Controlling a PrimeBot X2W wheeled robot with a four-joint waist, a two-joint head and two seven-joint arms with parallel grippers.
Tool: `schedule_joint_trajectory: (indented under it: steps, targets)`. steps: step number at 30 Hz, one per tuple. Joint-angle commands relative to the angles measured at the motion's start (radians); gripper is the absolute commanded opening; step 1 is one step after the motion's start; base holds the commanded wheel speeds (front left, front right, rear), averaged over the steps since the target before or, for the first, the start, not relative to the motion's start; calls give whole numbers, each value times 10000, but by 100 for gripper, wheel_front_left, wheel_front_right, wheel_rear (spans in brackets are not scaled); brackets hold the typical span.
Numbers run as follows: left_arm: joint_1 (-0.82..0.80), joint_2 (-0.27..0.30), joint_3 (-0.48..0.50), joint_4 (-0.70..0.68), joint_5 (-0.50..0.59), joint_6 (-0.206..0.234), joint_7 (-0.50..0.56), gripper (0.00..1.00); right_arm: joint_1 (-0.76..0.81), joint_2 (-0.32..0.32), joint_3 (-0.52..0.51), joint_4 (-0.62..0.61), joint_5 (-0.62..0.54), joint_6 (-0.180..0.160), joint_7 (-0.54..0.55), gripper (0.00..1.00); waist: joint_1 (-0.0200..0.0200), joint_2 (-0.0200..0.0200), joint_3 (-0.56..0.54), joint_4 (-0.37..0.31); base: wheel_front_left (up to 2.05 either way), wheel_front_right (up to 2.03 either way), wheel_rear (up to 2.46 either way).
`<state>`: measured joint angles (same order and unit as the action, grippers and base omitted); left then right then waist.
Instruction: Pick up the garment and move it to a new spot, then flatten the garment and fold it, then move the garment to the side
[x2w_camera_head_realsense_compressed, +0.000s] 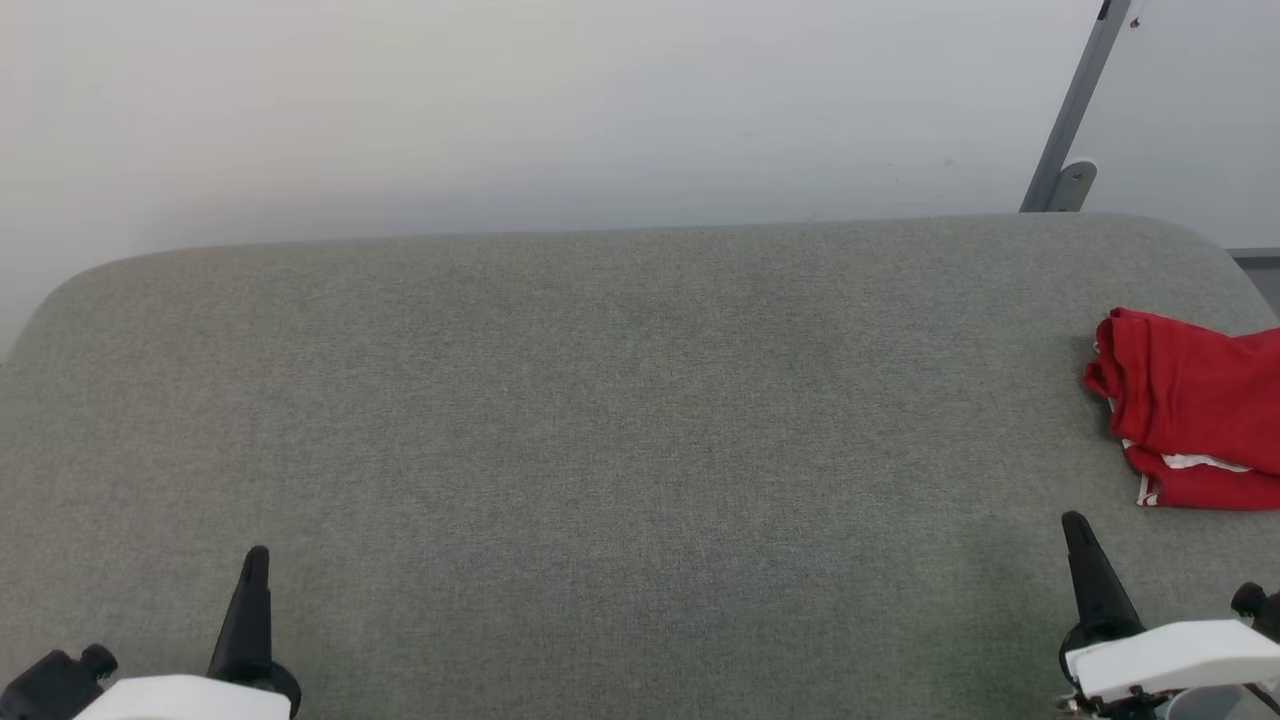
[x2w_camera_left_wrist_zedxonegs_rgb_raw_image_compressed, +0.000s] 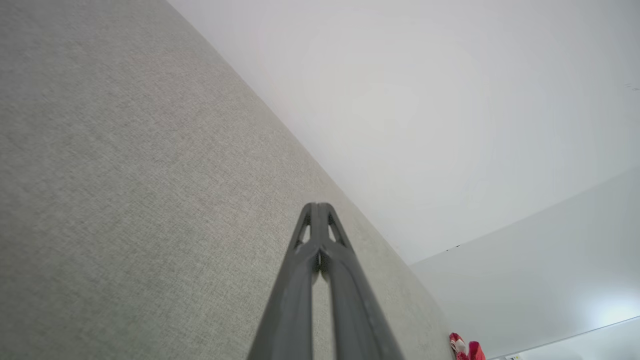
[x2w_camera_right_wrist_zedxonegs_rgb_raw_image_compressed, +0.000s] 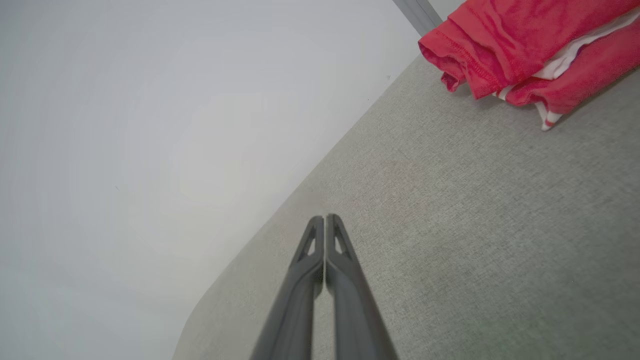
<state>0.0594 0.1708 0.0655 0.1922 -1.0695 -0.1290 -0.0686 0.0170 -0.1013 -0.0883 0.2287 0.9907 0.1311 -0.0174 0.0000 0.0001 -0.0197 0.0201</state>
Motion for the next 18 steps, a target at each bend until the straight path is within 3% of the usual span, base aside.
schedule_joint_trajectory:
  steps: [1, 18]
  targets:
    - [-330, 31, 83, -68, -322, -12, 83, 0, -263, -4, -28, -90, 328, -1, 78, 0, 0, -1, 5, -4, 0, 0, 0]
    - [-718, -293, 190, 90, -1695, -16, 552, 0, -565, 142, -95, -25, 1922, -2, 422, 0, 0, -1, 52, -46, 0, 0, 0]
